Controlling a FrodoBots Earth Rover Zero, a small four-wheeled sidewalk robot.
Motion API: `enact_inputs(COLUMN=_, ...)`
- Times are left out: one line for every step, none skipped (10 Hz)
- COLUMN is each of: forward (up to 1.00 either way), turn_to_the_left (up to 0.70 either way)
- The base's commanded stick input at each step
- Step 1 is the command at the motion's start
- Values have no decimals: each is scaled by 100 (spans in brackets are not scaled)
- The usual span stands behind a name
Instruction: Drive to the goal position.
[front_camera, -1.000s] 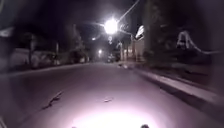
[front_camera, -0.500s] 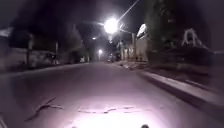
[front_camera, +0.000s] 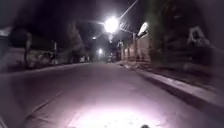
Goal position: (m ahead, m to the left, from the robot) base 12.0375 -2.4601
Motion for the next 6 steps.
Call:
enact_inputs(forward=70, turn_to_the_left=0)
enact_inputs(forward=70, turn_to_the_left=0)
enact_inputs(forward=70, turn_to_the_left=0)
enact_inputs(forward=70, turn_to_the_left=0)
enact_inputs(forward=70, turn_to_the_left=0)
enact_inputs(forward=70, turn_to_the_left=0)
